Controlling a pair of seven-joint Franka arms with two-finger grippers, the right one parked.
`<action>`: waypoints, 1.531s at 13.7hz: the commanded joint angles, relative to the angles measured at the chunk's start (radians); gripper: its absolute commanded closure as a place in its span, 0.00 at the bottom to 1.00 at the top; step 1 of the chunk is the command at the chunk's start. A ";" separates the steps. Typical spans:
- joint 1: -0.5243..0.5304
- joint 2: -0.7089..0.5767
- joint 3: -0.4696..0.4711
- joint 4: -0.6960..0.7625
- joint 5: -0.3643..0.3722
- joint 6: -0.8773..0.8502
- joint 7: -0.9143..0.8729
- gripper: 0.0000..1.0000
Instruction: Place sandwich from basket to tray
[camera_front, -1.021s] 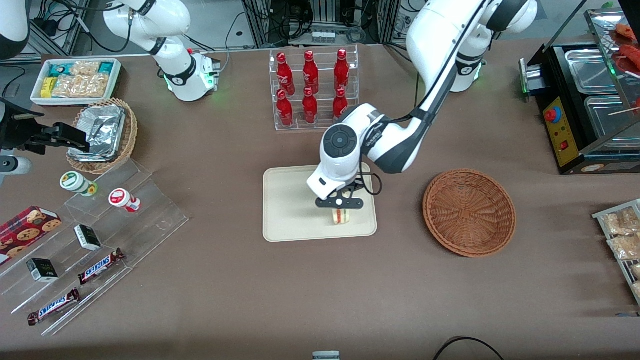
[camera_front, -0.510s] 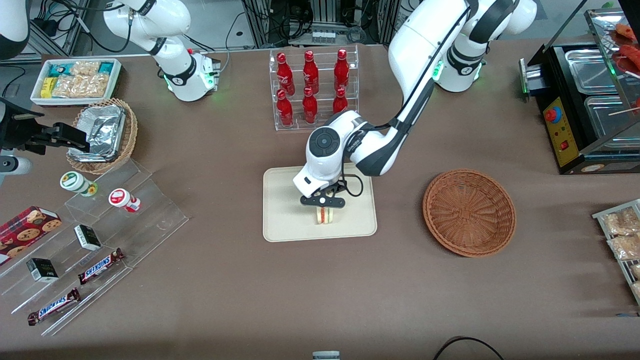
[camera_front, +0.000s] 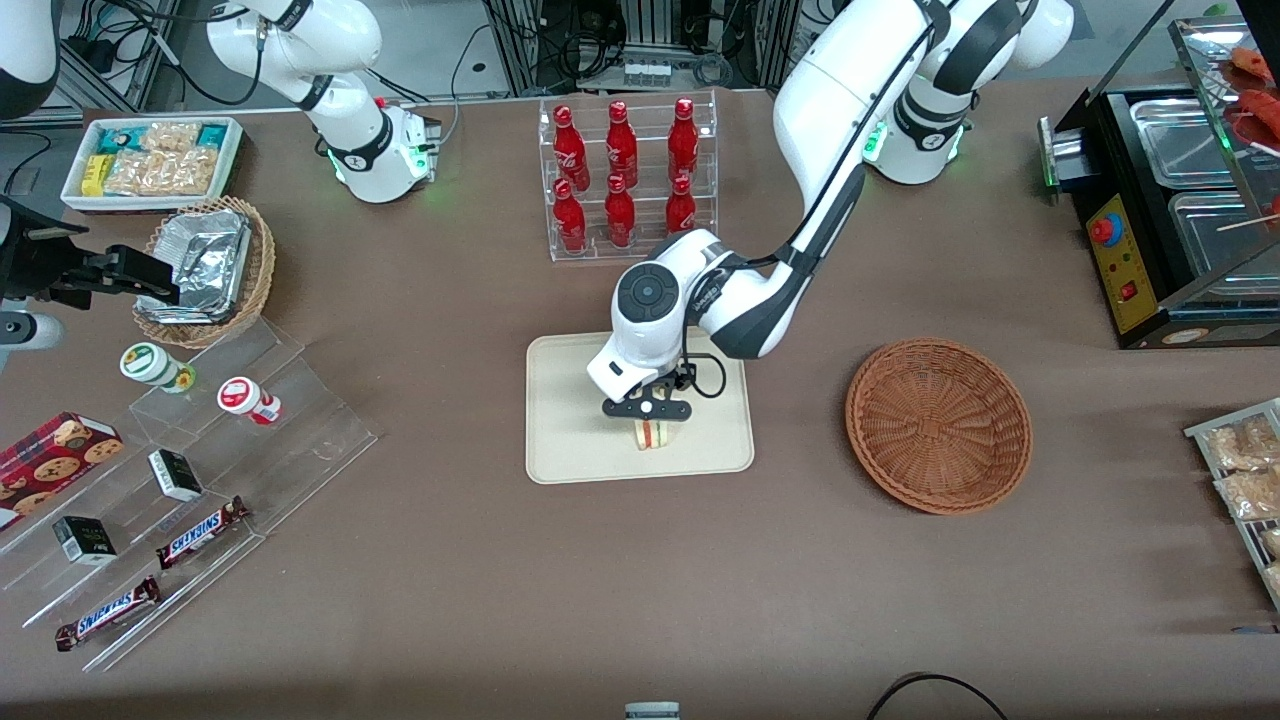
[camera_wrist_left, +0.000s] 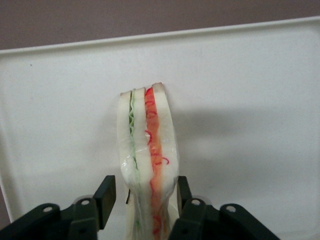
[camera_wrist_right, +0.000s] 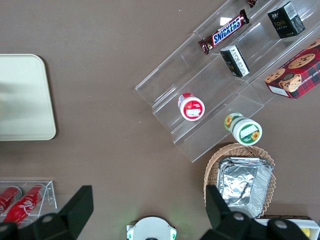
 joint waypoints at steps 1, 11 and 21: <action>0.008 -0.081 0.011 0.009 -0.003 -0.040 -0.028 0.00; 0.316 -0.541 0.011 -0.109 -0.038 -0.465 0.160 0.00; 0.638 -0.809 0.013 -0.300 -0.027 -0.542 0.662 0.00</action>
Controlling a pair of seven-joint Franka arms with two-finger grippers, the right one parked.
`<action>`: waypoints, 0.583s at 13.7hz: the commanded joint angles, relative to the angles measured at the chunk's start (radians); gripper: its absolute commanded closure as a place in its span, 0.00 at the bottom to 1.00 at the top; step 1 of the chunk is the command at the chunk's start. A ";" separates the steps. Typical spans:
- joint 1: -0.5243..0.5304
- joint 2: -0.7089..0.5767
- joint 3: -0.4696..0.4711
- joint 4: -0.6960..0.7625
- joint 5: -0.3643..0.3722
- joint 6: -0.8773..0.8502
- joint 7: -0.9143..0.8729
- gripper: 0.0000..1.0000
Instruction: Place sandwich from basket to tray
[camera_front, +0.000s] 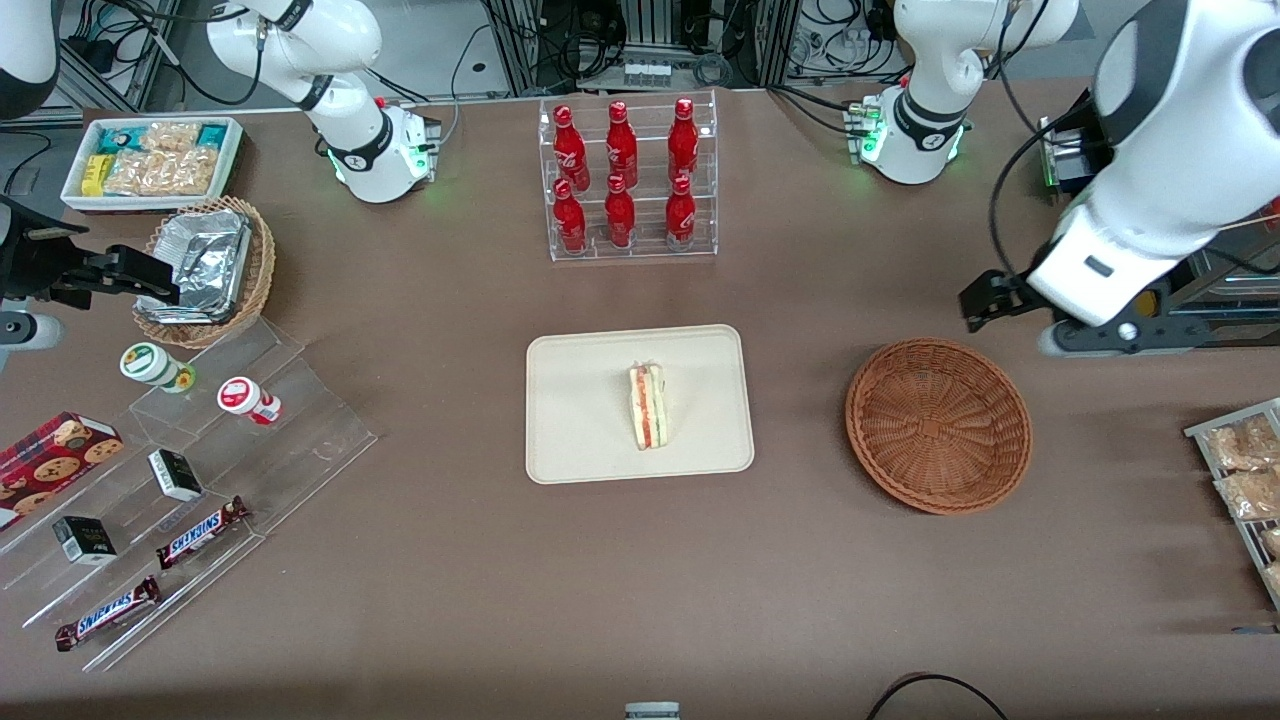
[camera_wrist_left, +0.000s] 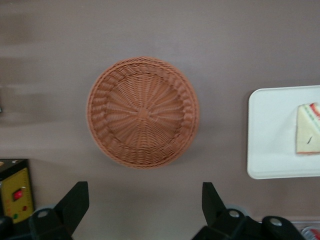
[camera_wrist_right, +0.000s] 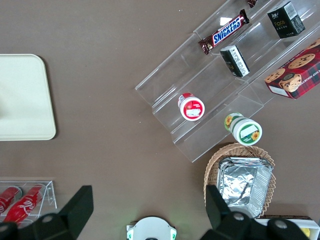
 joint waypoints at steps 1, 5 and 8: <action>0.061 -0.071 -0.014 -0.070 0.000 0.009 0.102 0.00; 0.092 -0.095 0.007 -0.073 0.000 -0.014 0.156 0.00; 0.090 -0.095 0.029 -0.067 -0.001 -0.023 0.158 0.00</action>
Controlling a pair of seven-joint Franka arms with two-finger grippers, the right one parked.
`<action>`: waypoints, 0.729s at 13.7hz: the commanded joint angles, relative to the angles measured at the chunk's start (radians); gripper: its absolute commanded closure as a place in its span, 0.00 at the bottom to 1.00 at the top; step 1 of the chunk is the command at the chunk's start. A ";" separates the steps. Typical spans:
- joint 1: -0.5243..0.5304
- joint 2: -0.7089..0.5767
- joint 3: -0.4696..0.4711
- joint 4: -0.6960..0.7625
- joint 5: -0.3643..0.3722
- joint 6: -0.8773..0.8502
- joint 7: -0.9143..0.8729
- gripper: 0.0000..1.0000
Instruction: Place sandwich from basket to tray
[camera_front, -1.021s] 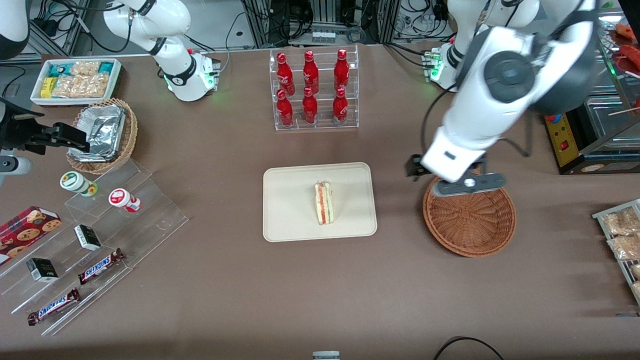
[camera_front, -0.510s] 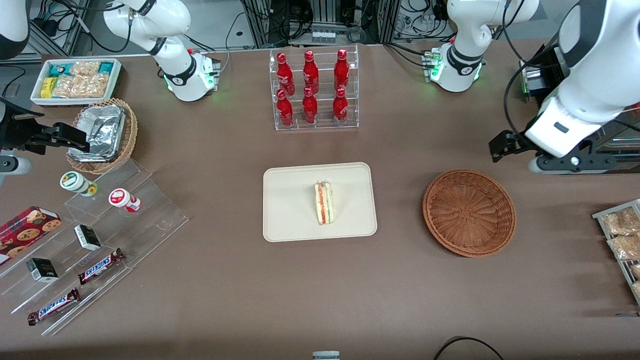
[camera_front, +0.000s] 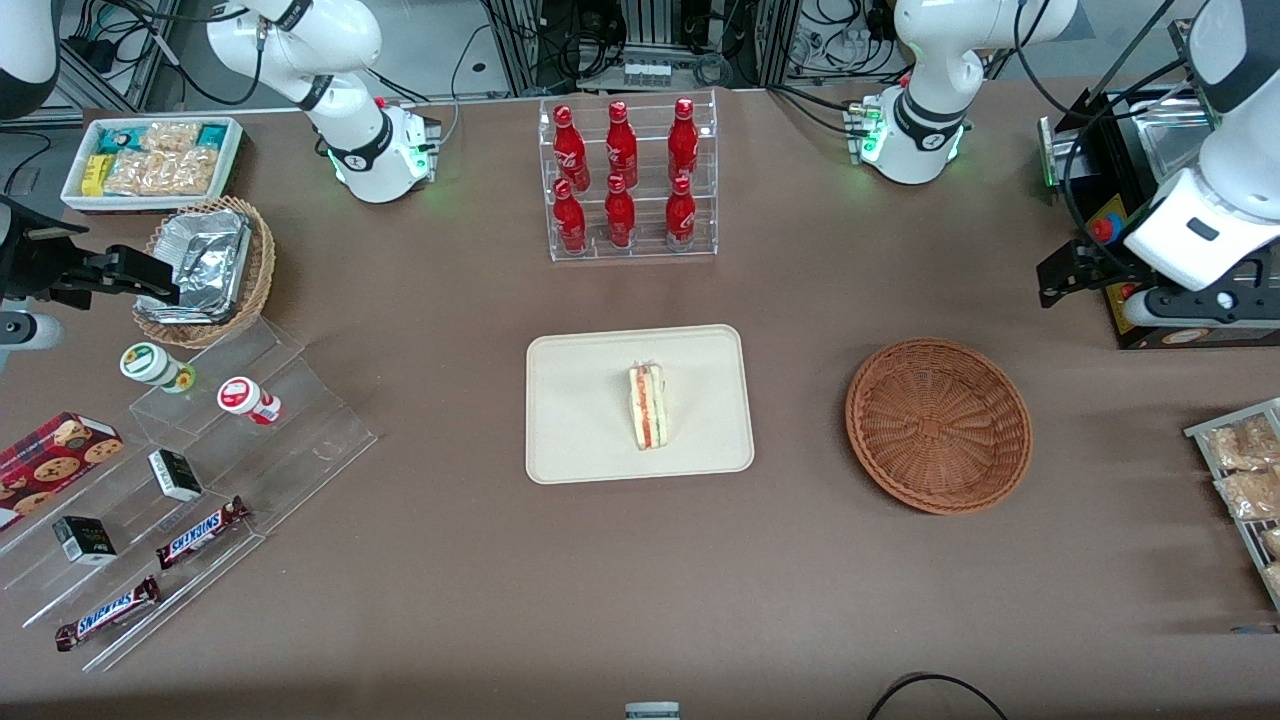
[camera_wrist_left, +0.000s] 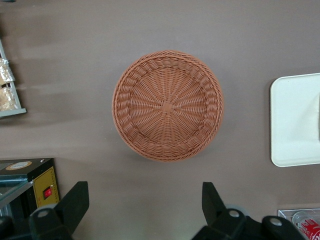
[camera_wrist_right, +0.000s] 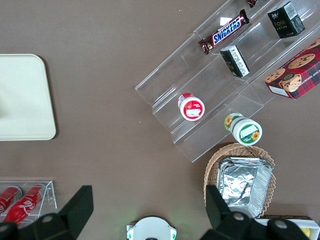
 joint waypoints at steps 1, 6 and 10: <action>0.004 -0.027 0.014 -0.004 -0.004 -0.014 0.029 0.00; -0.021 0.010 0.048 0.050 -0.006 -0.020 0.045 0.00; -0.021 0.038 0.048 0.091 -0.006 -0.024 0.040 0.00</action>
